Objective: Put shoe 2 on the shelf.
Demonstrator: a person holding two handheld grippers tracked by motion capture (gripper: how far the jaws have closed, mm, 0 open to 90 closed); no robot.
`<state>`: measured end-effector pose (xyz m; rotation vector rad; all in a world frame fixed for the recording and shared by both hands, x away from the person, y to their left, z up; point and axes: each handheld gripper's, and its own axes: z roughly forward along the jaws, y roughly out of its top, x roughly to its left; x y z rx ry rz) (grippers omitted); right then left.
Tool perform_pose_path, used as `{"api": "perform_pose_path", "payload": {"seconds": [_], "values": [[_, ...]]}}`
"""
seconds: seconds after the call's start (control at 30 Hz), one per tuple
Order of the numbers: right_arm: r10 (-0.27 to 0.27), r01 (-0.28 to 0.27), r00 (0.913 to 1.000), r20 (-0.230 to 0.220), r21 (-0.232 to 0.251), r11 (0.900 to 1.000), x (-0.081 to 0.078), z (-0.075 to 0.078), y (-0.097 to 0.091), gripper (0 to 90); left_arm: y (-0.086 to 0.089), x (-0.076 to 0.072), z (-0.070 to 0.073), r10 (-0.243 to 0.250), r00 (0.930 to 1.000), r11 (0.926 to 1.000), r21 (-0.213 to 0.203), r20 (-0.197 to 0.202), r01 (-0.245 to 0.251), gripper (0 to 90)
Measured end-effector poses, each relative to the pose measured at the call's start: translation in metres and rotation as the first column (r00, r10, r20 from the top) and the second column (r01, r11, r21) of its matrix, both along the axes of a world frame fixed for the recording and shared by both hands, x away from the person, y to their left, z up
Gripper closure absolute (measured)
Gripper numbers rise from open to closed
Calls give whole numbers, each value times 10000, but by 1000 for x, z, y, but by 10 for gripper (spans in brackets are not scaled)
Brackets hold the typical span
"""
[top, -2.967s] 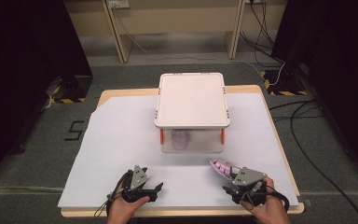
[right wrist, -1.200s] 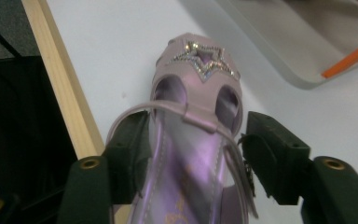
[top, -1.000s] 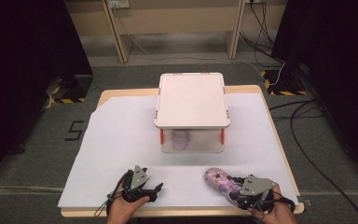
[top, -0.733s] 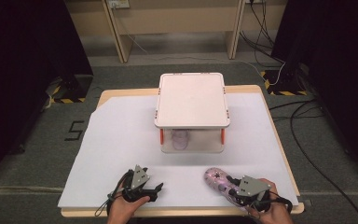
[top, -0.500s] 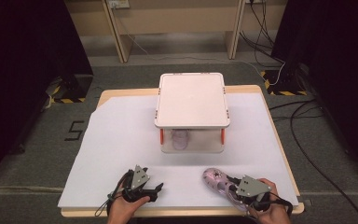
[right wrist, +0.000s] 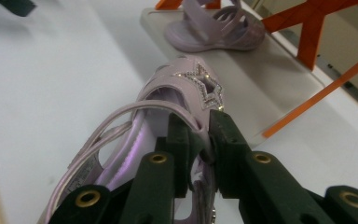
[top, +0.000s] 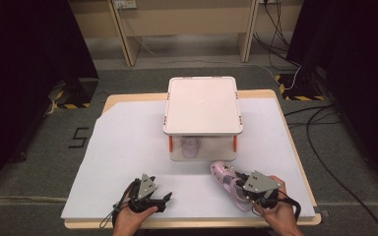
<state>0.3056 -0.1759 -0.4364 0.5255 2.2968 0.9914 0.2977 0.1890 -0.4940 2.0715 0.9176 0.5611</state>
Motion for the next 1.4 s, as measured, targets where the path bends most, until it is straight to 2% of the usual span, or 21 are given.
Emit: {"api": "perform_pose_path", "payload": {"seconds": [0.37, 0.67, 0.9, 0.97, 1.0, 1.07, 1.2, 1.33, 1.4], "values": [[-427, 426, 9986, 315, 20, 9991, 37, 0, 29, 806, 1, 0, 0, 6, 10000, 10000, 2, 11, -6, 189], [-1373, 1414, 9877, 747, -524, 9886, 72, -9, 51, 811, 0, -1, 0, -86, 10000, 10000, 12, -25, 86, 188], [-1893, 1953, 9775, 927, -596, 9789, 92, -16, 62, 799, -1, -1, -1, -94, 10000, 10000, 4, -18, 94, 188], [-2046, 2090, 9748, 894, -429, 9770, 95, -17, 65, 686, -1, -1, -1, -130, 9999, 9999, 47, -62, 130, 188], [-2136, 2159, 9745, 682, -285, 9760, 95, -18, 67, 612, -2, -1, -1, -154, 9999, 9998, 77, -67, 155, 188], [-2235, 2251, 9724, 667, -169, 9742, 95, -18, 69, 544, -2, -1, -1, -187, 9998, 9998, 92, -24, 188, 189], [-2296, 2300, 9724, 404, -42, 9732, 93, -13, 65, 449, -3, -1, -1, -199, 9998, 9998, 95, -32, 199, 188], [-2219, 2215, 9751, 46, 419, 9743, 87, -3, 58, 409, -3, -2, -1, -214, 9998, 9997, 93, -31, 214, 188], [-2131, 2127, 9770, 26, 555, 9756, 82, 2, 55, 393, -3, -2, -1, -211, 9998, 9997, 113, -20, 211, 188]]}}
